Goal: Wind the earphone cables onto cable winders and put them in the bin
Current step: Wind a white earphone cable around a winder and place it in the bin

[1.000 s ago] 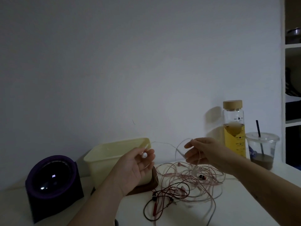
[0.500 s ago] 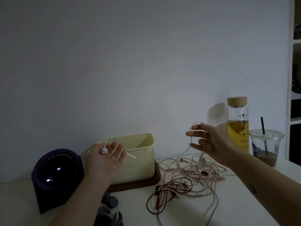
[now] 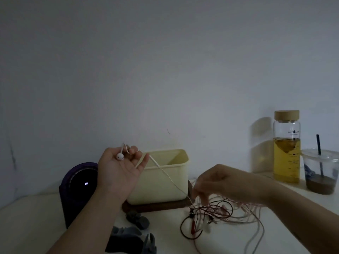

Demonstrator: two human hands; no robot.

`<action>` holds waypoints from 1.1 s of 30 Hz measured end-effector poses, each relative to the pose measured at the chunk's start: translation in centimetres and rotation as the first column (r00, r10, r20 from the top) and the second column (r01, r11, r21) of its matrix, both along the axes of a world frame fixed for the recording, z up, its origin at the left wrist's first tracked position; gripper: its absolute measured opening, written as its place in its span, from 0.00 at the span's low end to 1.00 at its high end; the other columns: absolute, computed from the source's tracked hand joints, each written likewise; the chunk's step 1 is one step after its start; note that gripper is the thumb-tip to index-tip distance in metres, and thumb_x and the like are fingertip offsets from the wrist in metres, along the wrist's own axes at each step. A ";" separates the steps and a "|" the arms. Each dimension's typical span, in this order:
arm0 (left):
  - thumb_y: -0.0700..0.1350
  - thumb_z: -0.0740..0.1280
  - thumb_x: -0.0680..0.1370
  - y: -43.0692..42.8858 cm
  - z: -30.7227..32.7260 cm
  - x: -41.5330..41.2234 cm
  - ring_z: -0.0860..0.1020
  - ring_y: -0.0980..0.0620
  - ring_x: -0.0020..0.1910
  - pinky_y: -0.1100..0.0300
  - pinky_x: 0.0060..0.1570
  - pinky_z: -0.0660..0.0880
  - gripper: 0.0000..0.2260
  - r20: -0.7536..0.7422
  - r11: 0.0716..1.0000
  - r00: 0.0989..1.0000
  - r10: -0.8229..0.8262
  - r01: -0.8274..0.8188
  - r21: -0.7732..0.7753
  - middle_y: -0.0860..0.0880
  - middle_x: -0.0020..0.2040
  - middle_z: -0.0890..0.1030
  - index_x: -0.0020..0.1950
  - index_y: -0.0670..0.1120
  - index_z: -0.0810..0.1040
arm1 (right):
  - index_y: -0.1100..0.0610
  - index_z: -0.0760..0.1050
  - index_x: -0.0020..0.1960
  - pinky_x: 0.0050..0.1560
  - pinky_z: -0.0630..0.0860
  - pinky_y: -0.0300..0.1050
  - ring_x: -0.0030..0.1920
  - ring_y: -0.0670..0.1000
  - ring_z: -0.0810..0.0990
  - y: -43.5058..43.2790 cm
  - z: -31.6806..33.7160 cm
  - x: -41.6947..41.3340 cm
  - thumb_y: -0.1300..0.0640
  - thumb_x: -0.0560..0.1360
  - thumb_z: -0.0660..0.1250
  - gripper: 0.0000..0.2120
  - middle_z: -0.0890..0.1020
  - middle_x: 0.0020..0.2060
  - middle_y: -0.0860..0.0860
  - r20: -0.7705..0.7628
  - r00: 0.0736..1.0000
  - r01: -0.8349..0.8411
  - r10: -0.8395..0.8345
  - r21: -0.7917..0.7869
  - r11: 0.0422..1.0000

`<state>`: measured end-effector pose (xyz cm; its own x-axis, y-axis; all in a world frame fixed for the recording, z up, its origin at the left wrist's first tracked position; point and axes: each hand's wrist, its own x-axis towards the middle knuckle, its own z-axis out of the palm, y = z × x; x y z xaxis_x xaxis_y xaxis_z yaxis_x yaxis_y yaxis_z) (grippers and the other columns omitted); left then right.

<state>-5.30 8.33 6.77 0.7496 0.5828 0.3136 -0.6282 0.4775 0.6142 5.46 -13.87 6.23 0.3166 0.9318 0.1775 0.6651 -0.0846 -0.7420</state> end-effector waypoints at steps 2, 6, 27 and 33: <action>0.41 0.59 0.67 -0.2 0.3 -0.1 0.69 0.53 0.29 0.51 0.52 0.74 0.06 0.021 1.000 1.000 -0.011 0.010 0.021 0.51 0.28 0.68 0.31 0.48 0.64 | 0.55 0.82 0.47 0.39 0.71 0.29 0.34 0.38 0.76 1.4 -0.2 -1.4 0.54 0.80 0.61 0.12 0.83 0.38 0.46 0.144 0.989 0.001 0.008 -0.066 0.998; 0.42 0.60 0.66 -0.5 0.8 -0.2 0.66 0.53 0.26 0.52 0.47 0.75 0.05 0.050 0.999 0.998 -0.041 0.039 0.036 0.51 0.28 0.64 0.32 0.47 0.65 | 0.55 0.81 0.44 0.32 0.66 0.34 0.30 0.43 0.70 3.9 -1.0 -2.7 0.46 0.77 0.64 0.14 0.81 0.34 0.49 0.346 0.938 0.075 -0.027 -0.125 0.989; 0.49 0.58 0.76 2.6 -1.2 -3.0 0.76 0.49 0.45 0.51 0.51 0.72 0.14 -0.306 0.793 0.894 0.328 -0.085 0.603 0.49 0.42 0.83 0.42 0.43 0.79 | 0.51 0.80 0.42 0.45 0.78 0.46 0.39 0.55 0.81 6.3 1.8 -2.0 0.60 0.72 0.72 0.05 0.84 0.37 0.49 0.041 0.968 0.202 -0.248 0.465 0.862; 0.54 0.64 0.78 -1.0 0.3 -2.2 0.81 0.63 0.47 0.70 0.51 0.72 0.07 -0.249 0.310 0.884 0.395 0.127 0.942 0.58 0.43 0.85 0.49 0.55 0.81 | 0.55 0.78 0.46 0.32 0.69 0.32 0.29 0.41 0.72 6.3 2.4 -2.4 0.60 0.73 0.72 0.04 0.82 0.36 0.50 0.216 0.951 0.117 -0.222 0.414 0.903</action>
<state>-7.52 7.29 7.10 0.8781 0.2052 0.4323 -0.2188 -0.6311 0.7442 3.08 -7.58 8.59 0.3587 0.7055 0.6112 0.8355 0.0493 -0.5473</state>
